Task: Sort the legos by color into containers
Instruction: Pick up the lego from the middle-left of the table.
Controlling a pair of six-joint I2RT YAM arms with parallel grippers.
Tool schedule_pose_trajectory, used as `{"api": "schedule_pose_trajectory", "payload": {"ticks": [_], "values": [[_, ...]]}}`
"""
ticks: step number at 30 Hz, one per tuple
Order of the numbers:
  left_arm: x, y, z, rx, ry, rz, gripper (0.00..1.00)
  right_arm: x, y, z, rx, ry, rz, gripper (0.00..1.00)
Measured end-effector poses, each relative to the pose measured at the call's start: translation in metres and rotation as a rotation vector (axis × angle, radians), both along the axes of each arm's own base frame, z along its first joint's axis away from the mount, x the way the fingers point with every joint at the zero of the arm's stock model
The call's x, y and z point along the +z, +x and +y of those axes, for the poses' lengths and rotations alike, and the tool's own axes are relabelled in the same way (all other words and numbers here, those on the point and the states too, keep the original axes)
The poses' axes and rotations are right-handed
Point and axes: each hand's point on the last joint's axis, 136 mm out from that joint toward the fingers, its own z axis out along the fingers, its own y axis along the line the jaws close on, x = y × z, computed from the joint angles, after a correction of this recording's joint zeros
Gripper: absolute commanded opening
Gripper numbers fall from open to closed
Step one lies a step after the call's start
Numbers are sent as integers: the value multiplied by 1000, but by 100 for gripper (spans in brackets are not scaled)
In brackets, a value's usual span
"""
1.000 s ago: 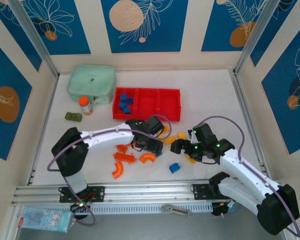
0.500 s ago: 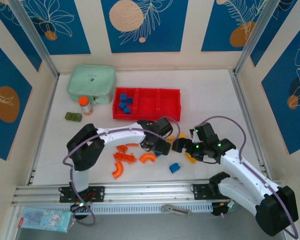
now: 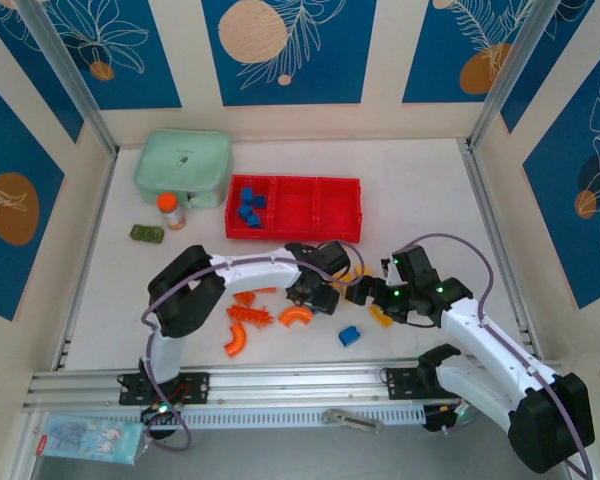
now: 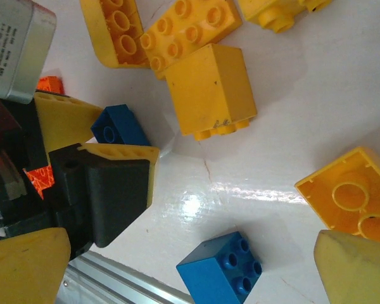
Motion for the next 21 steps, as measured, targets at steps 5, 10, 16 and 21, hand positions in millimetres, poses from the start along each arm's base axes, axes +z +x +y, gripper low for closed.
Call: {"api": "schedule_pose_trajectory", "payload": {"ticks": [5,10,16,21], "values": [[0,1,1,1,6,-6,61,1,1,0,0,5,-4,99],[0,2,1,2,8,-13,58,1,1,0,6,4,-8,99],[5,4,1,4,5,-29,57,4,1,2,23,9,-18,99],[36,14,11,14,-25,-97,57,13,4,6,44,23,-25,99]]}}
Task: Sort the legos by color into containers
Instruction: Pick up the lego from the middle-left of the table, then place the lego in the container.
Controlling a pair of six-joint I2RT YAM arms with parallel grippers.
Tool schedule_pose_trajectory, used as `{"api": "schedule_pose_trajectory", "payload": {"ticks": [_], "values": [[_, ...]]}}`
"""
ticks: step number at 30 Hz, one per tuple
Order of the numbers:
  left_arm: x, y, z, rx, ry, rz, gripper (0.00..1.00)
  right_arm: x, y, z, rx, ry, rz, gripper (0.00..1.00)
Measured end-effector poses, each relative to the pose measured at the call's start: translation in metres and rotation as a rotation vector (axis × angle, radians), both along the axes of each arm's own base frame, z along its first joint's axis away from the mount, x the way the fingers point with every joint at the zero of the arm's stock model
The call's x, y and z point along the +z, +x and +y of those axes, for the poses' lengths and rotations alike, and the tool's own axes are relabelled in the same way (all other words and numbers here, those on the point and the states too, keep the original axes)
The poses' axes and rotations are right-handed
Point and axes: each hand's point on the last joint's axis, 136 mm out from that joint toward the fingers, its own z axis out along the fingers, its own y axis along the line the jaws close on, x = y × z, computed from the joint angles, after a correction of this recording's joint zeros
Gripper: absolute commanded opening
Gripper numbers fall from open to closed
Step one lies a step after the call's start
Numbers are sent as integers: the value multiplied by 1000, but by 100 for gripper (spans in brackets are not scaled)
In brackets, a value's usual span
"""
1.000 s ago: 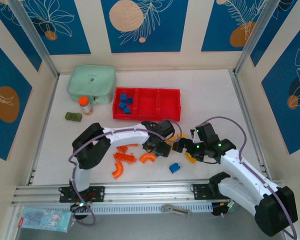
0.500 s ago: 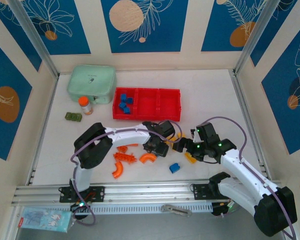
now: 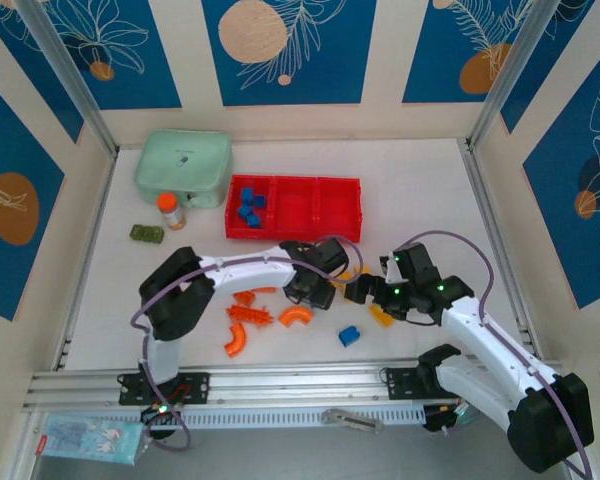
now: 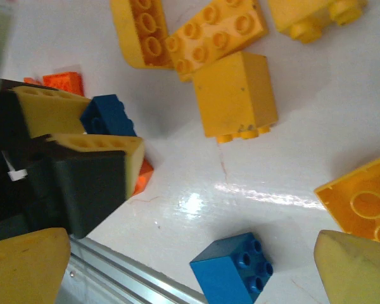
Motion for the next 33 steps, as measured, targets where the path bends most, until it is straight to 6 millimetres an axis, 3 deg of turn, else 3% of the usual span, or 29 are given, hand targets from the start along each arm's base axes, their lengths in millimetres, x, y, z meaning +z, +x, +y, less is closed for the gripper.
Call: {"api": "schedule_pose_trajectory", "payload": {"ticks": [5,9,15,19,22,27,33], "values": [[50,26,27,49,-45,-100,57,18,8,11,36,28,-28,99],[81,64,72,154,-46,-180,57,30,15,22,71,35,-47,99],[97,117,140,298,-8,-226,57,43,29,43,122,46,-73,99],[109,154,158,343,-5,-261,56,47,41,52,135,50,-85,99],[108,187,165,373,-1,-272,56,46,48,58,138,47,-78,99],[81,233,172,412,1,-232,56,40,56,62,143,35,-55,99],[59,262,170,414,5,-204,66,39,65,66,145,27,-51,99]]}}
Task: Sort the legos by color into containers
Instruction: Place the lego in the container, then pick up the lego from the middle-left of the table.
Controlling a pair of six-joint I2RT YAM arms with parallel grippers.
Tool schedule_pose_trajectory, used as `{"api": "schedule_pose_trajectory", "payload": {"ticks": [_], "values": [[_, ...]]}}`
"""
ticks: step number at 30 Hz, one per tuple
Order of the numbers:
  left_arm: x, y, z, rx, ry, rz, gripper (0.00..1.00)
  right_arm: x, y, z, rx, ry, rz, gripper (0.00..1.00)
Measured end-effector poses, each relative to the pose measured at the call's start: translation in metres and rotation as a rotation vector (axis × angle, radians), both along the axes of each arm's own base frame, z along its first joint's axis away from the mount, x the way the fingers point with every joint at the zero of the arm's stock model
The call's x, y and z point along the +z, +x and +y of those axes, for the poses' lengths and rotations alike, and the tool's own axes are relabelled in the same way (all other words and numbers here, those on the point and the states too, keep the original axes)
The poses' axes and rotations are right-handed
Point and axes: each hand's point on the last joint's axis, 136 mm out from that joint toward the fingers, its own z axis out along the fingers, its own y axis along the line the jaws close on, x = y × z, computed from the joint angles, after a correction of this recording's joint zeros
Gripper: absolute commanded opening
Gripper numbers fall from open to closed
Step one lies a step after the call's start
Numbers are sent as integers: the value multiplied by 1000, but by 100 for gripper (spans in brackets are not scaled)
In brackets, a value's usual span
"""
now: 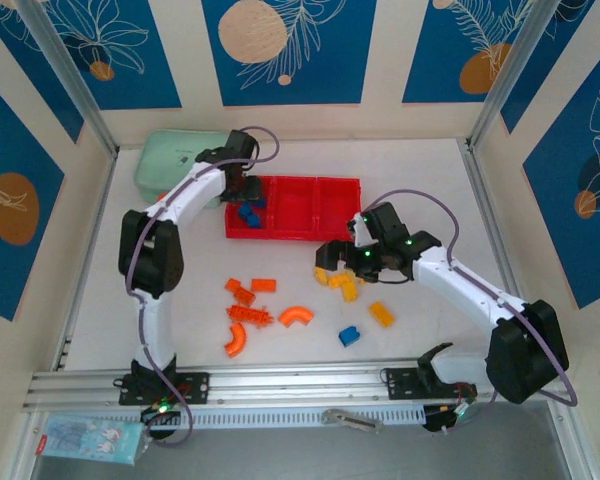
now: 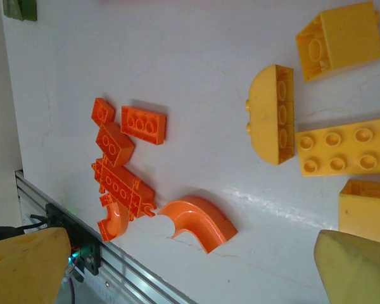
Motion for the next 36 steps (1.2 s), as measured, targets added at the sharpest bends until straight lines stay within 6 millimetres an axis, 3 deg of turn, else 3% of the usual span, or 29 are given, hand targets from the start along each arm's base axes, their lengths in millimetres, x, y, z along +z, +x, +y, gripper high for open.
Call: {"api": "schedule_pose_trajectory", "payload": {"ticks": [8,13,18,23,32,36], "values": [[4,2,-4,-14,-12,-3,70,-4,10,2,1,-13,18,99],[11,-10,-7,-23,-48,6,70,-5,10,-3,8,-30,24,99],[35,-54,-18,-48,-125,-8,71,-5,9,-11,-1,-43,31,99],[55,-101,-55,-145,-183,-46,72,6,5,-19,-9,-41,-2,99],[41,-196,-116,-333,-213,-19,73,4,-25,-44,-44,-92,12,99],[37,-228,-135,-393,-229,-17,73,0,-41,-57,-67,-124,34,99]]}}
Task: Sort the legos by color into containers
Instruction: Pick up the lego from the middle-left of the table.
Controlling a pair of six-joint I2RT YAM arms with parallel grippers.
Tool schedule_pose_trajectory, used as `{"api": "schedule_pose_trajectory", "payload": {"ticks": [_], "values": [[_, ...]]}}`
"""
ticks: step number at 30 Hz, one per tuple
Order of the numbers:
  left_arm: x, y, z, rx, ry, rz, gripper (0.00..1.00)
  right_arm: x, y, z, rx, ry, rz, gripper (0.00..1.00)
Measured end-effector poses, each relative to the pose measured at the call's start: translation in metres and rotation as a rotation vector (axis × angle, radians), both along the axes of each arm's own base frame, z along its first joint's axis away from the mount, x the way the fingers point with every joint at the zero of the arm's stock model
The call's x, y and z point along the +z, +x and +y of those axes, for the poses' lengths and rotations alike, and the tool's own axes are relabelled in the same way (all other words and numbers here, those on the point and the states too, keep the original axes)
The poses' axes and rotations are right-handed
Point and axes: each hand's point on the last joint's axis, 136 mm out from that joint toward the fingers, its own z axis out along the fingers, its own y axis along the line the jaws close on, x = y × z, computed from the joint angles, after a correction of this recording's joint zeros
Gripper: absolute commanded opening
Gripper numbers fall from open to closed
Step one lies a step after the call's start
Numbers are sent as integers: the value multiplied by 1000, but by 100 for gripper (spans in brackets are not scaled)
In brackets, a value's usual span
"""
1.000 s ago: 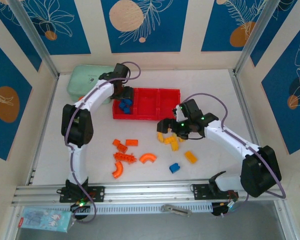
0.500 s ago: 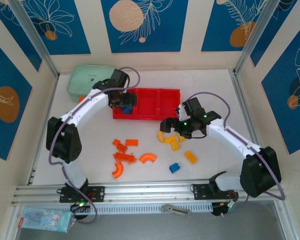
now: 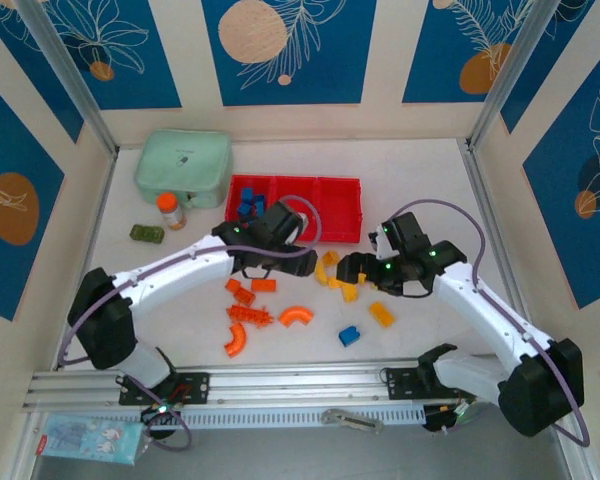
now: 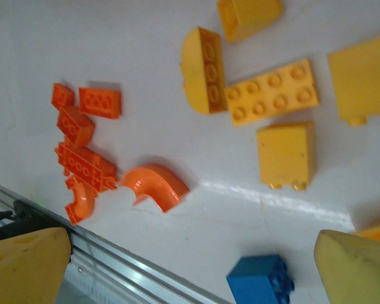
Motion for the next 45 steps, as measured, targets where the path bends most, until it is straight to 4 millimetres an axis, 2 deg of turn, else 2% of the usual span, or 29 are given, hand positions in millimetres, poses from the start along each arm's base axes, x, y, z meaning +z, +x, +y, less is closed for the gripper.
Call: {"api": "schedule_pose_trajectory", "payload": {"ticks": [13,23,32,39,45], "values": [[-14,-88,-59,-236,-51,-26,75,-5,-42,-34,-139,-47,47,99],[-55,-134,-95,-379,-21,31,76,-11,-48,-53,-276,-83,74,99],[-86,-138,-105,-396,10,62,73,-30,-58,-72,-357,-159,143,99],[-120,-147,-107,-446,81,101,64,-25,-47,-74,-409,-124,111,99],[-129,-146,-108,-458,104,100,57,-23,-42,-75,-425,-110,98,99]]}}
